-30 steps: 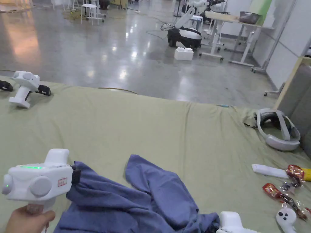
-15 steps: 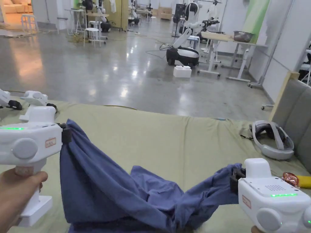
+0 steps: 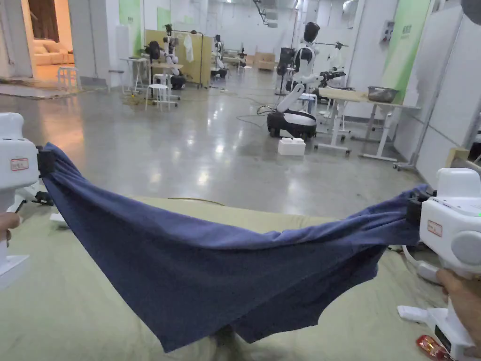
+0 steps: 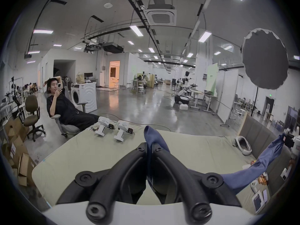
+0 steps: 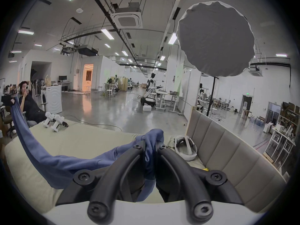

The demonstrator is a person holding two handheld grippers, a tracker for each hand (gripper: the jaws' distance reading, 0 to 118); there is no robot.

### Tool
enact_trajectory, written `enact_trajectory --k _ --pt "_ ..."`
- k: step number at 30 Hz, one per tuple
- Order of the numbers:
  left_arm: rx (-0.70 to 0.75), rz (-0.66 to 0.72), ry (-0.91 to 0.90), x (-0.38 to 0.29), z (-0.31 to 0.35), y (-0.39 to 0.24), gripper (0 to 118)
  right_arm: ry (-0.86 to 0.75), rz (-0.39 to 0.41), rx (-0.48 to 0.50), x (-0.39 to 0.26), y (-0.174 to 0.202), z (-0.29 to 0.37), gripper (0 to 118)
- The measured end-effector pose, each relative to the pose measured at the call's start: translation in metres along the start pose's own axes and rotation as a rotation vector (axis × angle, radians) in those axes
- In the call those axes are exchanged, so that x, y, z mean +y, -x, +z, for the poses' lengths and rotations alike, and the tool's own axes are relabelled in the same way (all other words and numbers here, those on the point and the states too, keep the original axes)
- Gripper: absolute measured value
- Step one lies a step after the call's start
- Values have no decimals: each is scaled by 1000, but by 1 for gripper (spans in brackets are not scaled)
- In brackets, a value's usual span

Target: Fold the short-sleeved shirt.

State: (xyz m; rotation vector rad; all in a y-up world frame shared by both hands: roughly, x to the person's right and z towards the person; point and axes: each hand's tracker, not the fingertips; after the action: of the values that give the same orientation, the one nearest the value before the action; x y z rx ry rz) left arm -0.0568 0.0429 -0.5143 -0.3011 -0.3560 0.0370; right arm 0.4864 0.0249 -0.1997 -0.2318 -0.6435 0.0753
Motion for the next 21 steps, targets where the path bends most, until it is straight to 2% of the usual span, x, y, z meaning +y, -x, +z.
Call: enact_trajectory --k 7,17,19,21 --pt "6 57 26 16 -20 7 7 1 -65 -4 30 -2 -27 13" --pt "-8 111 12 62 -63 6 7 -28 -48 -54 85 -2 -50 13" --pt "-8 113 2 71 -68 4 7 -49 -6 -80 98 -1 -55 13" --pt "-2 87 -1 76 -74 3 7 -49 -7 -82 103 -3 -60 13"
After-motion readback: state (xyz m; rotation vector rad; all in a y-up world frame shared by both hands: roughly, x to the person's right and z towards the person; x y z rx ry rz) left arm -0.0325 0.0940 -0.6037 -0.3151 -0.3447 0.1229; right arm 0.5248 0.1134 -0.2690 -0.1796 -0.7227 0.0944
